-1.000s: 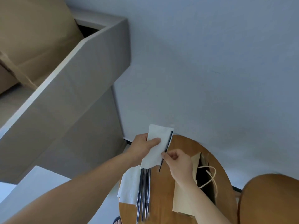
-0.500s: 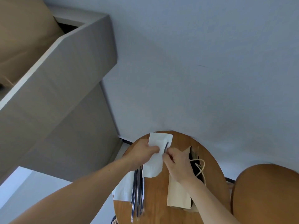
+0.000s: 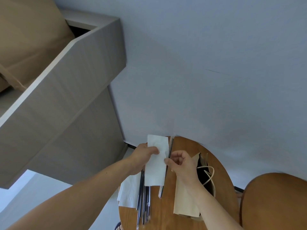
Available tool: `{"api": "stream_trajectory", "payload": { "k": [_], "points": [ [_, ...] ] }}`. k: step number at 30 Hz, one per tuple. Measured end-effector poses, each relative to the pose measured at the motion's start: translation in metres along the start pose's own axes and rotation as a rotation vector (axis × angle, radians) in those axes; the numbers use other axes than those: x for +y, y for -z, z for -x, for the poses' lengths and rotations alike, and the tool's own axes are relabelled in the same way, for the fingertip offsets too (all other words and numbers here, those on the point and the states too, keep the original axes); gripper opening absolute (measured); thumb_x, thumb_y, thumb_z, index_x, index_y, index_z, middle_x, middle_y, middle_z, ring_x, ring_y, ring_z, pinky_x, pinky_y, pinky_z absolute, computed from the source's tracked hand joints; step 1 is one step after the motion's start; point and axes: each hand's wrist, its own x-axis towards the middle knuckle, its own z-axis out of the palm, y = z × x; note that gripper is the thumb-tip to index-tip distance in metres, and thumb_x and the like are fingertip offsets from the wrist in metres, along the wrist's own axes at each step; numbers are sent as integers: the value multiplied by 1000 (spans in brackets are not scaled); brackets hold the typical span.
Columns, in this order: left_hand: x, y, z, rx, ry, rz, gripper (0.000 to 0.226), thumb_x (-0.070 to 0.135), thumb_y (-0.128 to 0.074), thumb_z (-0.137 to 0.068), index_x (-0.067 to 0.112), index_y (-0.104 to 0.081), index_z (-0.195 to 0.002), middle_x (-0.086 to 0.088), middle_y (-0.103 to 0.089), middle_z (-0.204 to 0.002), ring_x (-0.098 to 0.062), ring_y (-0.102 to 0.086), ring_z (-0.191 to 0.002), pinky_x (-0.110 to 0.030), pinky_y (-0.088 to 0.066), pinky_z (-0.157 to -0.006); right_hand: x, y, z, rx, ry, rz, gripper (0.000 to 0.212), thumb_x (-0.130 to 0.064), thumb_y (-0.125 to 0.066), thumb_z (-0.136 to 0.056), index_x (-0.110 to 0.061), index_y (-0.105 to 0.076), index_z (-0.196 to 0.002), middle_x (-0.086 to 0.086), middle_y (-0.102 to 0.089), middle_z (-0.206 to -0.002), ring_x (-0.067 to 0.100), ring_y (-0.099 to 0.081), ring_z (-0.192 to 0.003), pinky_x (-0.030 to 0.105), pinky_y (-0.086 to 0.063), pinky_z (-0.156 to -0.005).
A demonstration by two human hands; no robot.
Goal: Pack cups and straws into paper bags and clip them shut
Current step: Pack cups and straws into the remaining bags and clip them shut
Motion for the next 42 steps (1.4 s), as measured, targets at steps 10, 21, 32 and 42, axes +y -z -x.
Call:
{"api": "stream_trajectory", "payload": {
  "k": [10,21,32,42],
  "points": [
    [9,4,0,31,-45,-69,20,8,-54,-93,9,-66,-109,-9,-73,-98,-27,-70,-86,-31,-56,-64,-13,-13,-7,-13,121,145,22,-23,-85,-75,-41,-73,-76,-10,-73,-77,8,-68,-71,22,-56,-67],
    [9,6,2,-71,-66,55,24,24,-67,-94,9,-68,-111,-7,-76,-100,-22,-74,-89,-28,-58,-65,-11,-18,0,153,176,283,37,-42,-83,-74,-33,-63,-103,-18,-64,-94,-1,-61,-86,15,-51,-68],
    [30,-5,-1,-317,-50,-152,37,33,-65,-94,11,-62,-123,-5,-73,-114,-25,-71,-103,-40,-58,-87,-35,16,-3,-220,-142,-11,18,-13,-82,-78,-16,-75,-95,0,-77,-95,18,-73,-90,34,-59,-76],
    [25,-54,-8,-268,-86,-526,54,20,-65,-88,13,-47,-138,-3,-68,-96,-11,-66,-69,-24,-56,-60,-103,120,-18,477,211,150,14,-14,-74,-81,-24,-65,-77,-18,-70,-69,-7,-64,-63,7,-42,-44]
  ]
}}
